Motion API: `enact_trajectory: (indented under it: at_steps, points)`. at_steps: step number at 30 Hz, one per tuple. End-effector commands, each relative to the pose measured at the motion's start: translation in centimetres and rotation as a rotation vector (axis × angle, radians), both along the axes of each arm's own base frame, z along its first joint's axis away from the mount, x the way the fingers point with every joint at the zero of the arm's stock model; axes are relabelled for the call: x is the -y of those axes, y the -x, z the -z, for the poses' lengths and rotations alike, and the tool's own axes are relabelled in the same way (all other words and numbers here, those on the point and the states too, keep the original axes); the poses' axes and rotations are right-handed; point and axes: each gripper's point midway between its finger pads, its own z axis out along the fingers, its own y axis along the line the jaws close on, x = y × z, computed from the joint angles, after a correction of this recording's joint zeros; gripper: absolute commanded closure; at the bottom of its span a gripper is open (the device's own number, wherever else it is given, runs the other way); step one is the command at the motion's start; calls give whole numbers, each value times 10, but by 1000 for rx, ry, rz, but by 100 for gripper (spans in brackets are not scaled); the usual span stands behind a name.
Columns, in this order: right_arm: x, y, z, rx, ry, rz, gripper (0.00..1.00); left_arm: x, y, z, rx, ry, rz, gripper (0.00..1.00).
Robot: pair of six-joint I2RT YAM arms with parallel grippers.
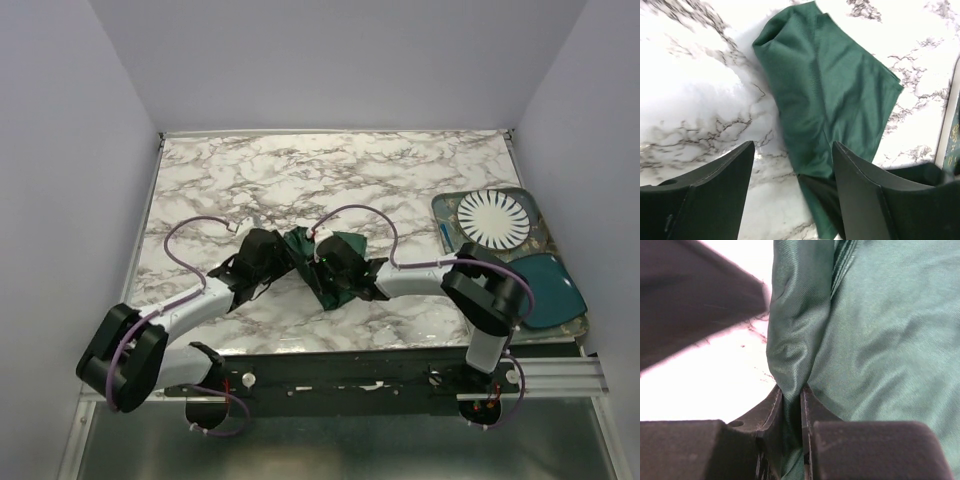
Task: Fold the napkin, place the utensils inside, and roll it up
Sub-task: Roll the napkin with the utensil
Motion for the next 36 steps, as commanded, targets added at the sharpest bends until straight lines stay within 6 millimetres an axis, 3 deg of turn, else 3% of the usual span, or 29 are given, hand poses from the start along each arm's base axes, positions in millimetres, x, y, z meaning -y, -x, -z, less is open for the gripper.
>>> enact_trajectory:
  at_steps: [1,7,12,14,15,17,18,19,22,25,30,36]
  points:
    - [18,18,28,-181,-60,-215,85,-23,5,-17,33,-127,22,26]
    - [7,31,2,-430,-354,-445,82,-3,15,-14,-2,-46,121,26]
    - [16,35,7,-663,-447,-437,79,15,4,-19,-5,-5,165,25]
    - [14,29,7,-704,-441,-430,76,22,1,-13,-32,3,183,30]
    - [20,31,18,-758,-413,-402,76,28,-1,-16,-34,33,188,31]
    - [23,27,22,-766,-398,-379,75,35,-4,-10,-50,50,197,38]
    - [25,23,26,-765,-383,-357,75,40,-9,-15,-35,71,205,42]
    - [26,21,29,-765,-373,-351,75,45,-8,-16,-40,96,221,51]
    - [31,21,36,-778,-329,-325,75,47,-8,-23,-15,116,222,63]
    - [32,18,37,-766,-319,-316,75,40,-2,-21,-25,102,194,66]
    - [32,14,35,-755,-304,-305,75,28,-5,-37,17,81,141,69]
    - [33,10,36,-741,-275,-301,74,37,-14,-50,33,89,164,70]
